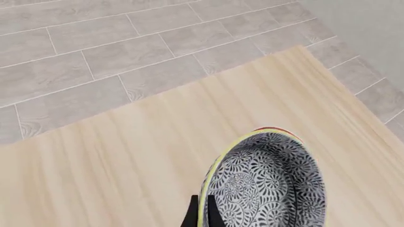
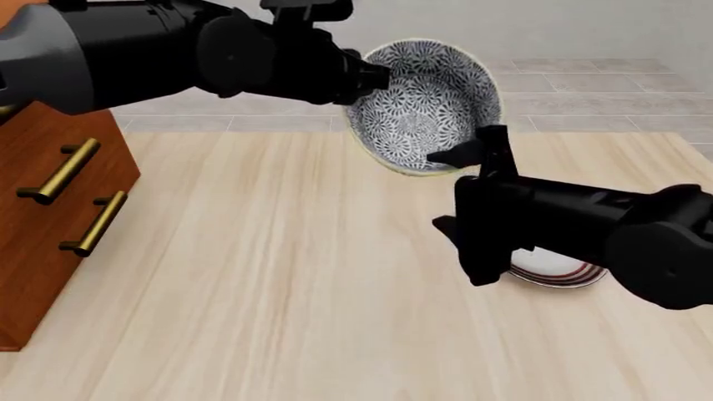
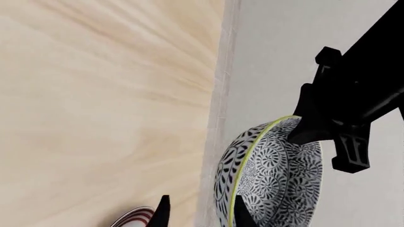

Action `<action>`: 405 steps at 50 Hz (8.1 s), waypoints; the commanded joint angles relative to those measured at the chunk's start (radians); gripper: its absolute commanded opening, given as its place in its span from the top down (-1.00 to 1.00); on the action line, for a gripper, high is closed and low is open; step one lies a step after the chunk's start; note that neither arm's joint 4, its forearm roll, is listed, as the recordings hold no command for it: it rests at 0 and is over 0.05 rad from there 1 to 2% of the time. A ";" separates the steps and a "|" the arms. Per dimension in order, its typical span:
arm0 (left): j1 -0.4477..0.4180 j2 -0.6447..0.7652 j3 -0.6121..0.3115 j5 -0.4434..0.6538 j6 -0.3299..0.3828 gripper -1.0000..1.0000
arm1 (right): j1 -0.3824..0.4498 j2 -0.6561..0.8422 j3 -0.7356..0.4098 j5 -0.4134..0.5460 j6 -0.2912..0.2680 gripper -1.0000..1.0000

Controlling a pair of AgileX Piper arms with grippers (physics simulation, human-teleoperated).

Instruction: Put the bowl on top of the cabinet.

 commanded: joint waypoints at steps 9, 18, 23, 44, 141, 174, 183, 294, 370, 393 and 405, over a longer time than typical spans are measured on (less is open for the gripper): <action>0.021 -0.008 0.000 -0.020 0.005 1.00 | -0.002 -0.001 0.007 0.007 0.004 -1.00; 0.033 -0.008 0.011 -0.035 0.010 1.00 | -0.002 -0.001 0.007 0.007 0.004 -1.00; 0.041 -0.009 0.011 -0.038 0.007 1.00 | -0.002 -0.001 0.007 0.007 0.004 -1.00; 0.110 -0.029 0.072 -0.103 0.013 1.00 | -0.002 -0.001 0.007 0.007 0.004 -1.00; 0.214 -0.316 0.165 -0.040 -0.090 1.00 | -0.011 -0.392 -0.018 0.221 0.260 -1.00; 0.289 -0.347 0.043 0.167 -0.141 1.00 | -0.002 -0.364 -0.028 0.218 0.299 -1.00; 0.345 -0.364 0.005 0.253 -0.129 1.00 | 0.006 -0.341 -0.030 0.203 0.311 -1.00; 0.896 -0.439 -0.313 0.592 -0.057 1.00 | 0.061 -0.140 0.042 -0.010 0.455 -1.00; 1.213 -0.393 -0.327 0.535 0.004 1.00 | 0.077 -0.083 0.063 -0.074 0.485 -1.00; 1.214 -0.408 -0.202 0.454 0.043 1.00 | 0.079 -0.073 0.072 -0.091 0.496 -1.00; 1.235 -0.391 -0.173 0.415 0.055 1.00 | 0.076 -0.062 0.069 -0.095 0.499 -1.00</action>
